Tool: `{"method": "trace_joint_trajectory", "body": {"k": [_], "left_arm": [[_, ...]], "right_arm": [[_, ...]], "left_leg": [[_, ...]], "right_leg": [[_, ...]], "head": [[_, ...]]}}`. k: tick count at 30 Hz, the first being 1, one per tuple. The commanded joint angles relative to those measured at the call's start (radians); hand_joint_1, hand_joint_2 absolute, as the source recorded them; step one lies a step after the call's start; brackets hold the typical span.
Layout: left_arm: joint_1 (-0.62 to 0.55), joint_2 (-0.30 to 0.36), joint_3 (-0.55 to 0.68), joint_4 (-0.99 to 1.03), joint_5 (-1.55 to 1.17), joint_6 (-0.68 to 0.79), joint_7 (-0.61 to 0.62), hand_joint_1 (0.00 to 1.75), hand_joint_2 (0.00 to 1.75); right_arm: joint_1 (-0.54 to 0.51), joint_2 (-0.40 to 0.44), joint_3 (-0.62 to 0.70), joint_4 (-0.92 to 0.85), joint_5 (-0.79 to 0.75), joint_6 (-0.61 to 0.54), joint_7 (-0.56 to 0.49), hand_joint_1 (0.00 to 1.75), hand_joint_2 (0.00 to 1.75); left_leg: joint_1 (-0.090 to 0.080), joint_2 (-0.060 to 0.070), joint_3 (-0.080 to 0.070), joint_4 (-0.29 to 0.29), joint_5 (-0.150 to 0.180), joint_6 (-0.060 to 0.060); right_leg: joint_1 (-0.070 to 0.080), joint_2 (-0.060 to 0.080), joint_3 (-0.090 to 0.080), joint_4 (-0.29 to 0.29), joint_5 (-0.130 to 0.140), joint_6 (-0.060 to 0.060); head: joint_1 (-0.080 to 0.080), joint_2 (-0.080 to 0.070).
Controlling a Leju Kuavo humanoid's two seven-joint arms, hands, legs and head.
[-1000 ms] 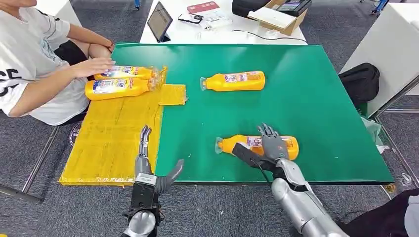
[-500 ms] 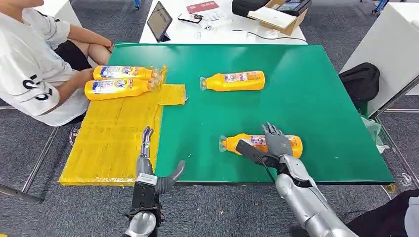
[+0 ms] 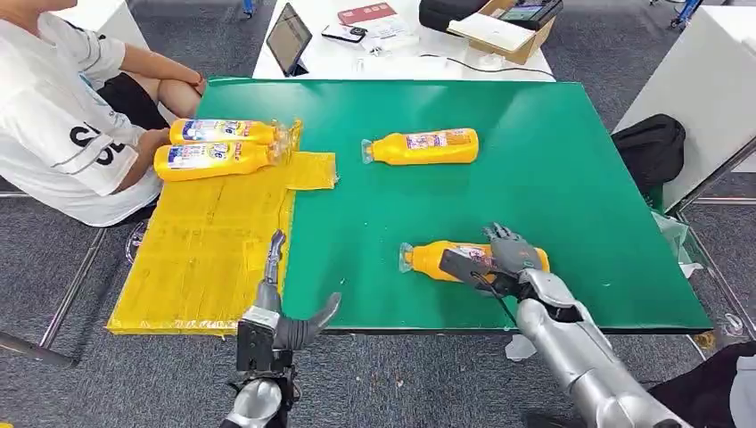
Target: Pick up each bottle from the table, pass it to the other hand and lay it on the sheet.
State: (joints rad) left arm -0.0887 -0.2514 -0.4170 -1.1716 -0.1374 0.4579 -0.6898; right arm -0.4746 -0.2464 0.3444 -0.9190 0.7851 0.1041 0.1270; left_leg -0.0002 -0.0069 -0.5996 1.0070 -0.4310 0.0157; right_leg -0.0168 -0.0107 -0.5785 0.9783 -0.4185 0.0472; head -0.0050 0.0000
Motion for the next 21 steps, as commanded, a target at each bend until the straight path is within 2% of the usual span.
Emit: {"method": "trace_joint_trajectory", "body": {"k": [1, 3, 4, 5, 6, 7, 8, 9, 10, 12, 13, 18, 21], "left_arm": [[-0.059, -0.016, 0.014, 0.134, 0.042, -0.048, 0.006, 0.00, 1.75], [-0.062, -0.017, 0.011, 0.139, 0.050, -0.050, 0.003, 0.00, 1.75], [-0.063, -0.017, 0.008, 0.140, 0.051, -0.049, 0.002, 0.00, 1.75], [-0.066, -0.017, 0.006, 0.143, 0.054, -0.050, 0.003, 0.00, 1.75], [-0.067, -0.017, 0.006, 0.146, 0.057, -0.049, 0.003, 0.00, 1.75], [-0.068, -0.017, 0.004, 0.149, 0.059, -0.051, 0.003, 0.00, 1.75], [-0.069, -0.017, 0.004, 0.152, 0.060, -0.049, 0.003, 0.00, 1.75], [-0.069, -0.017, 0.002, 0.154, 0.061, -0.050, 0.003, 0.00, 1.75], [-0.068, -0.018, 0.002, 0.155, 0.064, -0.049, 0.002, 0.00, 1.75], [-0.065, -0.018, 0.000, 0.153, 0.064, -0.045, 0.001, 0.00, 1.75], [-0.063, -0.017, -0.001, 0.149, 0.063, -0.039, 0.001, 0.00, 1.75], [-0.059, -0.014, -0.002, 0.142, 0.064, -0.035, 0.003, 0.00, 1.75], [-0.053, -0.012, 0.001, 0.131, 0.061, -0.025, 0.005, 0.00, 1.75]], "right_arm": [[0.028, -0.089, 0.100, 0.157, -0.020, 0.050, 0.023, 0.00, 1.75], [0.027, -0.089, 0.106, 0.169, -0.022, 0.054, 0.028, 0.03, 1.75], [0.025, -0.086, 0.110, 0.176, -0.026, 0.061, 0.026, 0.14, 1.75], [0.023, -0.086, 0.115, 0.180, -0.030, 0.063, 0.023, 0.45, 1.75], [0.023, -0.084, 0.117, 0.183, -0.036, 0.062, 0.019, 0.99, 1.75], [0.024, -0.083, 0.121, 0.185, -0.040, 0.064, 0.015, 1.27, 1.75], [0.027, -0.079, 0.119, 0.186, -0.048, 0.064, 0.010, 1.26, 1.75], [0.030, -0.076, 0.119, 0.186, -0.054, 0.064, 0.006, 1.38, 1.75], [0.032, -0.073, 0.122, 0.186, -0.057, 0.058, 0.002, 1.40, 1.75], [0.037, -0.057, 0.112, 0.188, -0.072, 0.040, -0.007, 1.69, 1.75], [0.036, -0.044, 0.110, 0.192, -0.072, 0.019, -0.011, 1.75, 1.75], [0.037, -0.020, 0.095, 0.189, -0.085, -0.005, -0.019, 1.75, 1.75], [0.049, 0.008, 0.055, 0.166, -0.119, -0.062, -0.047, 1.75, 1.75]], "left_leg": [[0.001, -0.004, 0.005, -0.002, 0.000, -0.001], [0.001, -0.005, 0.005, -0.002, 0.000, 0.000], [0.001, -0.004, 0.006, -0.002, 0.000, 0.000], [0.002, -0.005, 0.006, -0.002, 0.000, 0.000], [0.001, -0.004, 0.007, -0.002, 0.000, 0.001], [0.001, -0.004, 0.008, -0.002, 0.000, 0.001], [0.002, -0.003, 0.009, -0.002, 0.000, 0.001], [0.002, -0.003, 0.009, -0.002, 0.000, 0.001], [0.002, -0.003, 0.009, -0.002, 0.000, 0.001], [0.002, -0.003, 0.010, -0.002, -0.001, 0.001], [0.002, -0.004, 0.010, -0.003, 0.000, 0.001], [0.002, -0.001, 0.013, -0.002, -0.001, 0.001], [0.002, 0.000, 0.013, -0.003, -0.001, 0.001]], "right_leg": [[0.001, -0.004, 0.007, -0.004, 0.000, -0.002], [0.002, -0.005, 0.008, -0.004, 0.000, -0.002], [0.001, -0.004, 0.007, -0.004, 0.000, -0.001], [0.002, -0.005, 0.009, -0.005, 0.000, -0.002], [0.001, -0.003, 0.008, -0.004, 0.000, -0.001], [0.002, -0.003, 0.010, -0.005, 0.000, -0.002], [0.002, -0.003, 0.010, -0.005, 0.000, -0.001], [0.002, -0.002, 0.010, -0.005, 0.001, -0.002], [0.002, -0.002, 0.010, -0.005, 0.001, -0.002], [0.002, -0.003, 0.011, -0.005, 0.000, -0.002], [0.002, -0.003, 0.012, -0.006, 0.001, -0.002], [0.002, -0.001, 0.014, -0.006, 0.000, -0.002], [0.003, 0.000, 0.014, -0.006, 0.001, -0.002]], "head": [[0.000, 0.000], [0.000, 0.000], [0.000, 0.000], [0.000, 0.000], [0.000, 0.000], [0.000, 0.000], [0.000, 0.000], [0.000, 0.000], [0.000, 0.000], [0.000, 0.000], [0.000, 0.000], [0.000, 0.000], [0.000, 0.000]]}}
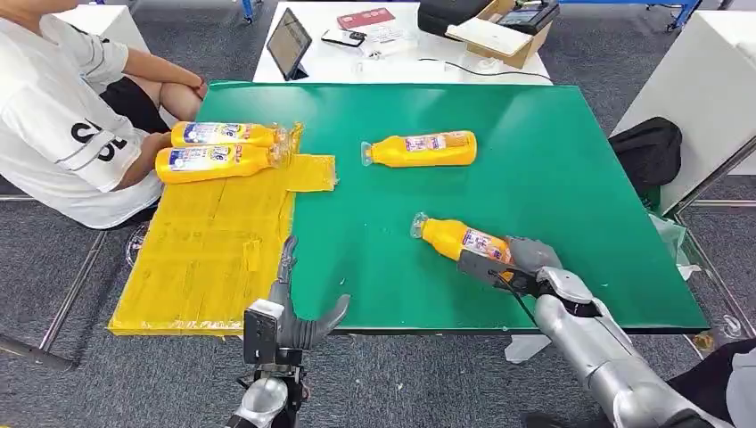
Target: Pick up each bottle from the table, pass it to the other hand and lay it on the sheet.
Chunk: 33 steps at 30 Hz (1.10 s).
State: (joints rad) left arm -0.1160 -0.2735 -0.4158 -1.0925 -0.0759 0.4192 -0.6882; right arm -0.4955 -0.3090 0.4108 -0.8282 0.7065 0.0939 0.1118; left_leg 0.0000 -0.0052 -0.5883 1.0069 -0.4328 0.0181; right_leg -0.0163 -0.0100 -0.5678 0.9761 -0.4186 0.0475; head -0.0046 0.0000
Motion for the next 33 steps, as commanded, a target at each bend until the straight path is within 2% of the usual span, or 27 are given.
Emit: {"method": "trace_joint_trajectory", "body": {"k": [1, 2, 4, 5, 6, 7, 10, 11, 12, 13, 16, 17, 18, 19, 20, 21, 27, 29, 33], "left_arm": [[-0.017, 0.012, 0.002, 0.040, -0.005, 0.027, 0.003, 0.00, 1.75], [-0.014, 0.014, 0.002, 0.034, -0.005, 0.026, 0.003, 0.00, 1.75], [-0.002, 0.018, 0.006, 0.014, -0.009, 0.037, 0.006, 0.00, 1.75], [0.004, 0.018, 0.009, 0.005, -0.011, 0.044, 0.009, 0.00, 1.75], [0.009, 0.020, 0.009, -0.002, -0.011, 0.043, 0.009, 0.00, 1.75], [0.016, 0.021, 0.011, -0.014, -0.011, 0.050, 0.008, 0.00, 1.75], [0.022, 0.023, 0.010, -0.024, -0.010, 0.049, 0.009, 0.00, 1.75], [0.024, 0.023, 0.008, -0.032, -0.006, 0.046, 0.008, 0.00, 1.75], [0.029, 0.025, 0.004, -0.046, -0.004, 0.043, 0.008, 0.00, 1.75], [0.033, 0.026, 0.002, -0.060, 0.000, 0.041, 0.011, 0.00, 1.75], [0.038, 0.035, -0.015, -0.091, 0.003, 0.036, 0.022, 0.00, 1.75], [0.035, 0.044, -0.034, -0.106, 0.027, -0.006, 0.037, 0.00, 1.75], [0.036, 0.045, -0.040, -0.116, 0.029, -0.008, 0.040, 0.00, 1.75], [0.029, 0.058, -0.062, -0.129, 0.075, -0.080, 0.057, 0.00, 1.75], [0.028, 0.060, -0.066, -0.135, 0.077, -0.082, 0.060, 0.00, 1.75], [0.027, 0.066, -0.072, -0.150, 0.163, -0.174, 0.095, 0.00, 1.75], [0.028, 0.073, -0.076, -0.160, 0.167, -0.178, 0.097, 0.00, 1.75], [0.023, 0.095, -0.098, -0.168, 0.227, -0.278, 0.114, 0.00, 1.75], [0.020, 0.132, -0.116, -0.212, 0.234, -0.368, 0.110, 0.00, 1.75]], "right_arm": [[0.077, 0.097, -0.046, 0.059, -0.057, -0.105, -0.052, 1.75, 1.75], [0.074, 0.106, -0.046, 0.056, -0.055, -0.107, -0.051, 1.75, 1.75], [0.087, 0.143, -0.081, 0.017, -0.071, -0.160, -0.070, 1.75, 1.75], [0.105, 0.166, -0.113, -0.023, -0.084, -0.234, -0.111, 1.75, 1.75], [0.108, 0.175, -0.113, -0.035, -0.081, -0.236, -0.108, 1.75, 1.75], [0.135, 0.203, -0.151, -0.088, -0.111, -0.302, -0.175, 1.75, 1.75], [0.153, 0.210, -0.152, -0.132, -0.100, -0.323, -0.170, 1.75, 1.75], [0.173, 0.231, -0.188, -0.176, -0.111, -0.424, -0.253, 1.75, 1.75], [0.181, 0.231, -0.178, -0.188, -0.079, -0.450, -0.264, 1.75, 1.75], [0.201, 0.245, -0.189, -0.224, -0.047, -0.526, -0.287, 1.75, 1.75], [0.245, 0.272, -0.205, -0.307, -0.044, -0.574, -0.338, 1.75, 1.75], [0.264, 0.300, -0.226, -0.346, -0.053, -0.685, -0.438, 1.75, 1.75], [0.270, 0.306, -0.223, -0.350, -0.053, -0.687, -0.441, 1.75, 1.75], [0.285, 0.315, -0.218, -0.380, -0.048, -0.772, -0.541, 1.75, 1.75], [0.288, 0.319, -0.215, -0.382, -0.047, -0.774, -0.543, 1.75, 1.75], [0.295, 0.331, -0.214, -0.395, -0.066, -0.791, -0.567, 1.75, 1.75], [0.292, 0.336, -0.213, -0.383, -0.071, -0.792, -0.578, 1.75, 1.75], [0.289, 0.342, -0.202, -0.366, -0.101, -0.787, -0.614, 1.75, 1.75], [0.267, 0.385, -0.167, -0.234, -0.142, -0.757, -0.674, 1.75, 1.75]], "left_leg": [[0.002, -0.001, 0.002, -0.002, 0.000, -0.002], [0.002, -0.001, 0.002, -0.003, 0.001, -0.002], [0.002, 0.001, 0.002, -0.002, 0.000, -0.001], [0.003, 0.002, 0.002, -0.002, 0.000, -0.002], [0.003, 0.004, 0.002, -0.002, -0.001, -0.002], [0.003, 0.005, 0.001, -0.002, 0.000, -0.002], [0.003, 0.009, 0.001, -0.002, -0.002, -0.004], [0.002, 0.007, 0.000, -0.001, -0.002, -0.004], [0.002, 0.006, 0.000, -0.001, -0.002, -0.003], [0.002, 0.007, 0.000, -0.001, -0.002, -0.004], [0.003, 0.004, -0.004, 0.000, -0.002, -0.003], [0.002, 0.003, -0.005, -0.001, -0.002, -0.004], [0.002, 0.004, -0.008, -0.001, -0.001, -0.002], [0.002, 0.003, -0.009, -0.001, -0.001, -0.002], [0.003, 0.004, -0.008, 0.000, -0.002, -0.003], [0.002, 0.002, -0.010, 0.000, -0.001, -0.002], [0.002, 0.002, -0.012, -0.001, -0.001, -0.002], [0.002, 0.002, -0.012, -0.001, -0.001, -0.002], [0.002, 0.005, -0.010, -0.001, -0.001, -0.003]], "right_leg": [[0.002, -0.001, 0.003, -0.003, 0.001, -0.002], [0.002, 0.000, 0.003, -0.004, 0.001, -0.003], [0.003, 0.002, 0.002, -0.002, 0.000, -0.002], [0.003, 0.003, 0.002, -0.003, 0.001, -0.003], [0.004, 0.004, 0.002, -0.002, 0.001, -0.002], [0.003, 0.005, 0.001, -0.002, 0.001, -0.003], [0.003, 0.009, -0.001, 0.000, 0.001, -0.003], [0.003, 0.008, -0.002, 0.000, 0.001, -0.003], [0.003, 0.007, -0.002, 0.000, 0.001, -0.002], [0.003, 0.007, -0.003, 0.000, 0.000, -0.003], [0.003, 0.006, -0.004, 0.001, 0.000, -0.002], [0.002, 0.004, -0.005, 0.002, -0.001, -0.003], [0.003, 0.005, -0.007, 0.002, 0.000, -0.002], [0.002, 0.005, -0.008, 0.002, -0.001, -0.002], [0.003, 0.006, -0.007, 0.002, -0.001, -0.003], [0.002, 0.004, -0.009, 0.002, -0.001, -0.002], [0.002, 0.004, -0.012, 0.002, 0.000, -0.002], [0.002, 0.004, -0.012, 0.002, 0.000, -0.002], [0.003, 0.007, -0.010, 0.001, 0.000, -0.003]], "head": [[0.000, 0.000], [0.000, 0.000], [0.000, 0.000], [0.000, 0.000], [0.000, 0.000], [0.000, 0.000], [0.000, 0.000], [0.000, 0.000], [0.000, 0.000], [-0.001, 0.000], [0.000, 0.000], [0.000, 0.000], [0.000, 0.000], [0.000, 0.000], [0.000, 0.000], [0.000, 0.000], [0.000, 0.000], [0.000, 0.000], [0.000, 0.000]]}}
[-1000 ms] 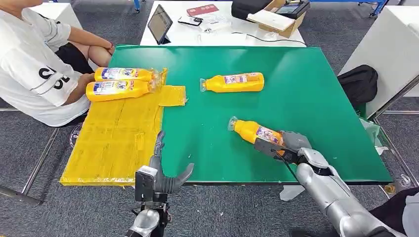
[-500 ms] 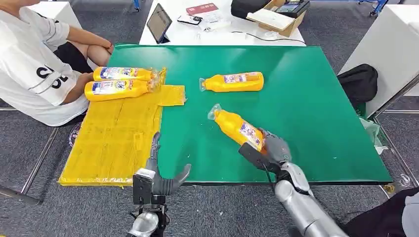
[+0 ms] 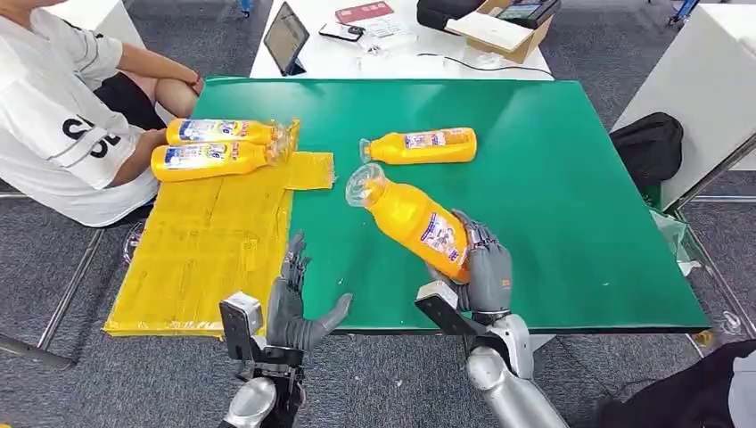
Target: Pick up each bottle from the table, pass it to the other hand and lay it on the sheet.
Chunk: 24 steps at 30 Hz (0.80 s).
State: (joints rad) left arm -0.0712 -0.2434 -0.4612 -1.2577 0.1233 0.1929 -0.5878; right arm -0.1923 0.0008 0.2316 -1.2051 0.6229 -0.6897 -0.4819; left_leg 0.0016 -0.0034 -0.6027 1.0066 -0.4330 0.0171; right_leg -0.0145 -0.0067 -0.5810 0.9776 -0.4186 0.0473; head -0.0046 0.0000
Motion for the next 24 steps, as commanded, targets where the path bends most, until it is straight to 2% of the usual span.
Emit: {"method": "trace_joint_trajectory", "body": {"k": [1, 4, 7, 10, 18, 24], "left_arm": [[-0.024, 0.103, -0.070, -0.052, 0.035, -0.144, 0.010, 0.00, 1.75], [-0.022, 0.101, -0.067, -0.058, 0.035, -0.147, 0.013, 0.00, 1.75], [-0.010, 0.108, -0.063, -0.095, 0.081, -0.230, 0.018, 0.00, 1.75], [-0.004, 0.108, -0.062, -0.115, 0.091, -0.250, 0.027, 0.00, 1.75], [-0.022, 0.096, -0.075, -0.062, 0.051, -0.219, 0.035, 0.00, 1.75], [-0.034, 0.087, -0.075, -0.024, 0.063, -0.222, 0.055, 0.00, 1.75]], "right_arm": [[-0.034, 0.080, 0.014, 0.152, -0.059, 0.019, -0.090, 1.75, 1.75], [-0.039, 0.083, 0.016, 0.172, -0.068, 0.010, -0.104, 1.75, 1.75], [-0.052, 0.088, 0.063, 0.248, -0.075, 0.095, -0.091, 1.75, 1.75], [-0.053, 0.114, 0.115, 0.309, -0.068, 0.127, -0.112, 1.75, 1.75], [-0.048, 0.174, 0.231, 0.370, -0.058, 0.139, -0.134, 1.75, 1.75], [-0.041, 0.188, 0.297, 0.372, -0.030, 0.080, -0.135, 1.75, 1.75]], "left_leg": [[0.000, 0.003, 0.003, -0.001, -0.001, -0.001], [0.001, 0.002, 0.003, -0.001, -0.001, -0.001], [0.001, 0.003, 0.003, -0.001, -0.001, -0.001], [0.001, 0.003, 0.002, -0.001, -0.001, -0.001], [0.001, 0.003, 0.004, -0.001, -0.001, -0.002], [0.001, 0.001, 0.002, -0.001, -0.001, -0.001]], "right_leg": [[0.001, 0.003, 0.002, -0.001, 0.000, -0.002], [0.001, 0.002, 0.002, -0.001, 0.000, -0.002], [0.001, 0.003, 0.002, -0.001, 0.000, -0.002], [0.001, 0.003, 0.001, -0.001, 0.000, -0.001], [0.001, 0.003, 0.002, -0.001, -0.001, -0.003], [0.001, 0.001, 0.001, -0.001, -0.001, -0.002]], "head": [[0.000, 0.000], [0.000, 0.000], [0.000, 0.000], [0.000, 0.000], [0.000, 0.000], [0.000, 0.000]]}}
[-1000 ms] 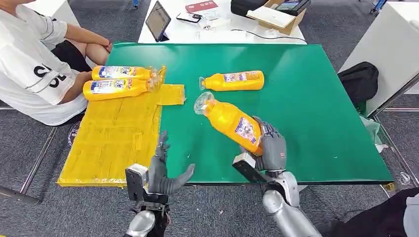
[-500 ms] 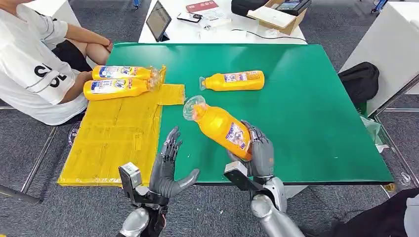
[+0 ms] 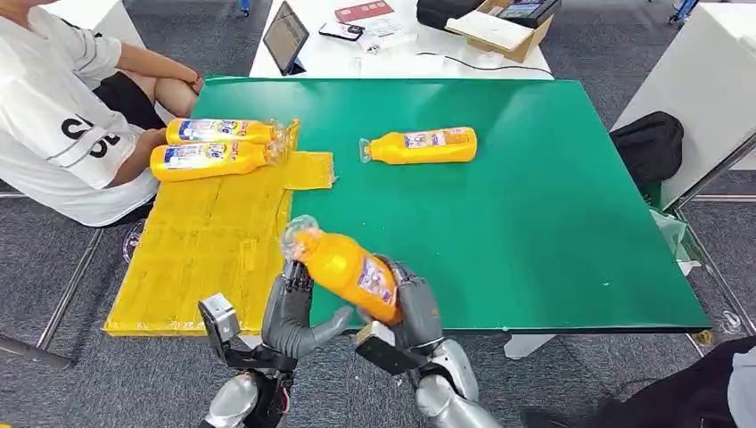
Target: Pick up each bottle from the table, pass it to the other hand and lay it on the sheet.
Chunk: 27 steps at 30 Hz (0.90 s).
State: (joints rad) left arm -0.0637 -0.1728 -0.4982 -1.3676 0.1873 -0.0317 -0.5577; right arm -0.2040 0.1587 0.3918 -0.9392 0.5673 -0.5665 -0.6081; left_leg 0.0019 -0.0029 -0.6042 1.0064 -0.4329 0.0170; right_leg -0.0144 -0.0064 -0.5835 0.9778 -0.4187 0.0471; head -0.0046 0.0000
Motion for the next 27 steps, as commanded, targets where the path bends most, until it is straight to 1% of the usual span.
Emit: {"method": "trace_joint_trajectory", "body": {"k": [1, 2, 4, 7, 9, 13, 15, 18, 23, 27], "left_arm": [[-0.041, 0.016, -0.038, 0.086, -0.001, 0.003, 0.025, 0.00, 1.75], [-0.042, 0.015, -0.037, 0.089, -0.001, 0.004, 0.026, 0.00, 1.75], [-0.041, 0.013, -0.036, 0.098, 0.004, 0.007, 0.037, 0.00, 1.75], [-0.046, 0.005, -0.031, 0.126, 0.010, 0.015, 0.049, 0.00, 1.75], [-0.044, 0.001, -0.025, 0.125, 0.033, 0.004, 0.048, 0.00, 1.75], [-0.040, 0.002, -0.024, 0.113, 0.049, -0.008, 0.049, 0.00, 1.75], [-0.039, 0.001, -0.023, 0.108, 0.055, -0.011, 0.049, 0.00, 1.75], [-0.034, 0.001, -0.019, 0.098, 0.089, -0.038, 0.052, 0.00, 1.75], [-0.031, 0.001, -0.020, 0.096, 0.094, -0.042, 0.051, 0.00, 1.75], [-0.009, 0.007, -0.022, 0.051, 0.152, -0.105, 0.045, 0.00, 1.75]], "right_arm": [[-0.030, 0.030, 0.137, 0.106, 0.025, -0.043, -0.008, 1.75, 1.75], [-0.027, 0.029, 0.142, 0.098, 0.018, -0.042, -0.008, 1.75, 1.75], [-0.020, 0.023, 0.159, 0.077, 0.004, -0.052, -0.010, 1.75, 1.75], [-0.010, 0.019, 0.180, 0.052, 0.005, -0.063, -0.004, 1.75, 1.75], [-0.008, 0.015, 0.196, 0.045, 0.002, -0.059, 0.010, 1.75, 1.75], [-0.008, 0.013, 0.204, 0.056, -0.006, -0.056, 0.014, 1.75, 1.75], [-0.011, 0.013, 0.209, 0.065, -0.006, -0.052, 0.013, 1.75, 1.75], [-0.012, 0.020, 0.222, 0.091, -0.015, -0.040, 0.004, 1.75, 1.75], [-0.015, 0.024, 0.229, 0.103, -0.019, -0.028, 0.004, 1.75, 1.75], [-0.010, 0.033, 0.243, 0.125, -0.018, -0.011, 0.020, 1.75, 1.75]], "left_leg": [[0.000, 0.000, 0.003, -0.001, 0.000, -0.001], [0.001, 0.000, 0.004, -0.001, -0.001, -0.001], [0.000, 0.000, 0.002, -0.001, 0.000, 0.000], [0.000, 0.000, 0.004, -0.001, -0.001, -0.001], [0.000, 0.000, 0.002, -0.001, -0.001, -0.001], [0.000, 0.000, 0.003, -0.001, -0.001, -0.001], [0.000, -0.001, 0.001, -0.001, 0.000, -0.001], [0.001, 0.000, 0.004, 0.000, -0.002, -0.001], [0.000, -0.001, 0.001, -0.001, 0.000, -0.001], [0.001, 0.000, 0.003, -0.001, -0.001, -0.001]], "right_leg": [[0.000, 0.000, 0.003, -0.001, 0.000, -0.001], [0.001, 0.001, 0.004, -0.001, -0.001, -0.002], [0.000, 0.000, 0.002, -0.001, 0.000, -0.001], [0.000, 0.001, 0.004, -0.001, -0.001, -0.002], [0.000, 0.000, 0.002, -0.001, -0.001, -0.001], [0.000, 0.001, 0.003, 0.000, -0.001, -0.002], [0.000, -0.001, 0.001, -0.001, 0.000, -0.001], [0.001, 0.000, 0.004, -0.001, -0.001, -0.002], [0.000, 0.000, 0.001, -0.001, 0.000, -0.001], [0.001, 0.000, 0.003, -0.001, -0.001, -0.002]], "head": [[0.000, 0.000], [0.000, 0.000], [0.000, 0.000], [0.000, 0.000], [0.000, 0.000], [0.000, 0.000], [0.000, 0.000], [0.000, 0.000], [0.000, 0.000], [0.000, 0.000]]}}
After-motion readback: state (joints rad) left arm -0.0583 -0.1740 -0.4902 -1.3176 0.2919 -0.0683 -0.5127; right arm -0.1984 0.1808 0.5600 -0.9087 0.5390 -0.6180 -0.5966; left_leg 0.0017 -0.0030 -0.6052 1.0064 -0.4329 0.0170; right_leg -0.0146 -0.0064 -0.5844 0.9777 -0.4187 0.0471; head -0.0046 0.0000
